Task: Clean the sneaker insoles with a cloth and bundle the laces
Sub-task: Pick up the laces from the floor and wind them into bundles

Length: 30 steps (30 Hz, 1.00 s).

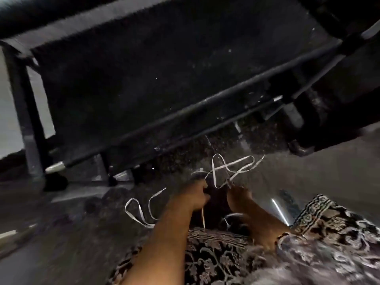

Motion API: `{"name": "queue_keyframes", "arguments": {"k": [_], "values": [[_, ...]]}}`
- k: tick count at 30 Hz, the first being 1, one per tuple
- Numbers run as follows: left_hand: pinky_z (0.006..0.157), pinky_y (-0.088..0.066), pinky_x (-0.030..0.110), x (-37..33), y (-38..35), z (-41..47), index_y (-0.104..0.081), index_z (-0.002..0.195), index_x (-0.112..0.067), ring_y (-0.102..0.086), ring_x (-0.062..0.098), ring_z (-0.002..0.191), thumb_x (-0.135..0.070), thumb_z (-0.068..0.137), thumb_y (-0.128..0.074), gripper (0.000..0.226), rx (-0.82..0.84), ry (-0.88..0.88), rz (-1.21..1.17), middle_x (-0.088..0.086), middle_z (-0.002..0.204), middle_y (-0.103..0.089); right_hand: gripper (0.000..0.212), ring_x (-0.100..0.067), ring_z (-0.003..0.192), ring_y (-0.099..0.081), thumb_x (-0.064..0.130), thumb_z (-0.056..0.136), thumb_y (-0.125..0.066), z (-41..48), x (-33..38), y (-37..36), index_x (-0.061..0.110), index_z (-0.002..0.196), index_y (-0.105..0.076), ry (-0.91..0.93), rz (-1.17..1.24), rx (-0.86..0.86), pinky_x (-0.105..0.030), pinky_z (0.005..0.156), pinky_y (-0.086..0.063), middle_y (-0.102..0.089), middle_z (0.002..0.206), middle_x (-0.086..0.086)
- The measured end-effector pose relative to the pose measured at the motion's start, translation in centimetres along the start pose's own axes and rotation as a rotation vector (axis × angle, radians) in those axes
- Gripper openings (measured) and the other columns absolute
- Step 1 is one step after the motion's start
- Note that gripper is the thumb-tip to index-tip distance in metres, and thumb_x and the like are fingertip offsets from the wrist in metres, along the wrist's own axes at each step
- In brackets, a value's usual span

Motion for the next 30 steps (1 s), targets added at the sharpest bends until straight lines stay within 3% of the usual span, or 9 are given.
{"name": "queue_keyframes", "arguments": {"k": [4, 8, 10, 12, 16, 22, 25, 28, 30], "values": [[0.087, -0.045, 0.029, -3.3, 3.3, -3.4, -0.062, 0.115, -0.015, -0.060, 0.026, 0.107, -0.021, 0.089, -0.062, 0.027, -0.120, -0.055, 0.003, 0.011, 0.115, -0.066, 0.043, -0.029, 0.132, -0.042, 0.019, 0.100, -0.028, -2.8, 0.1, 2.6, 0.014, 0.140, -0.041, 0.006, 0.316, -0.002, -0.045, 0.110, -0.031, -0.044, 0.144, -0.010], [0.088, -0.044, 0.027, -5.5, 4.6, -7.1, -0.062, 0.114, -0.015, -0.059, 0.024, 0.108, -0.024, 0.087, -0.064, 0.029, -0.130, -0.059, 0.026, 0.010, 0.118, -0.064, 0.037, -0.029, 0.121, -0.053, 0.017, 0.092, -0.043, -3.9, -0.8, 4.2, 0.012, 0.127, -0.054, 0.071, 0.331, 0.052, -0.029, 0.092, -0.048, -0.056, 0.132, -0.012], [0.086, -0.045, 0.029, -6.2, 5.4, -8.2, -0.062, 0.111, -0.017, -0.061, 0.025, 0.104, -0.025, 0.087, -0.064, 0.025, -0.198, -0.075, -0.021, 0.010, 0.114, -0.066, 0.040, -0.032, 0.119, -0.055, 0.018, 0.086, -0.049, -3.6, -2.1, 3.6, 0.013, 0.125, -0.055, 0.046, 0.296, 0.108, -0.039, 0.095, -0.049, -0.057, 0.131, -0.015], [0.087, -0.045, 0.027, -6.5, 5.7, -8.4, -0.061, 0.112, -0.018, -0.061, 0.025, 0.104, -0.024, 0.087, -0.064, 0.026, -0.218, -0.083, -0.034, 0.010, 0.114, -0.066, 0.046, -0.033, 0.120, -0.054, 0.020, 0.083, -0.052, -2.3, -3.0, 3.0, 0.018, 0.129, -0.053, 0.021, 0.262, 0.123, -0.046, 0.098, -0.046, -0.055, 0.134, -0.015], [0.089, -0.040, 0.022, -5.5, 5.0, -7.1, -0.058, 0.124, -0.016, -0.055, 0.023, 0.115, -0.026, 0.089, -0.063, 0.037, -0.114, -0.024, 0.096, 0.009, 0.126, -0.060, 0.070, -0.037, 0.129, -0.043, 0.013, 0.084, -0.051, -3.2, -1.6, 4.6, 0.033, 0.147, -0.026, 0.079, 0.272, 0.095, -0.047, 0.103, -0.041, -0.036, 0.148, -0.015], [0.093, -0.041, 0.027, -4.9, 6.5, -4.9, -0.053, 0.129, -0.020, -0.054, 0.023, 0.115, -0.029, 0.088, -0.063, 0.043, -0.099, 0.009, 0.174, 0.008, 0.128, -0.057, 0.066, -0.037, 0.132, -0.039, 0.012, 0.081, -0.050, 1.9, -1.5, 1.8, 0.028, 0.143, -0.034, -0.006, 0.346, 0.099, -0.054, 0.103, -0.039, -0.035, 0.148, -0.010], [0.096, -0.045, 0.032, -6.1, 6.4, -3.9, -0.054, 0.126, -0.021, -0.056, 0.025, 0.112, -0.030, 0.089, -0.061, 0.038, -0.092, -0.041, 0.196, 0.008, 0.125, -0.059, 0.076, -0.039, 0.133, -0.035, 0.022, 0.074, -0.046, 6.7, -2.4, -3.3, 0.024, 0.145, -0.022, -0.100, 0.409, 0.155, -0.057, 0.104, -0.036, -0.027, 0.152, -0.010], [0.096, -0.046, 0.033, -6.9, 6.1, -3.1, -0.052, 0.127, -0.025, -0.057, 0.025, 0.112, -0.034, 0.089, -0.060, 0.040, -0.104, -0.068, 0.236, 0.006, 0.127, -0.058, 0.082, -0.039, 0.135, -0.033, 0.019, 0.075, -0.046, 7.0, -1.2, -4.6, 0.020, 0.148, -0.011, -0.069, 0.412, 0.132, -0.054, 0.103, -0.038, -0.005, 0.158, -0.005], [0.095, -0.045, 0.032, -6.9, 6.1, -3.1, -0.051, 0.129, -0.026, -0.055, 0.024, 0.114, -0.034, 0.089, -0.060, 0.042, -0.114, -0.065, 0.241, 0.005, 0.129, -0.056, 0.076, -0.036, 0.133, -0.036, 0.013, 0.079, -0.048, 5.5, -0.6, -2.6, 0.017, 0.147, -0.014, -0.055, 0.418, 0.077, -0.051, 0.102, -0.041, -0.010, 0.156, -0.004]]}}
Point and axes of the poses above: each hand's wrist, its own z-axis towards the middle knuckle, its own y-axis out of the back of the hand, x = y × z, the point moved 10 cm from there along z, towards the middle knuckle
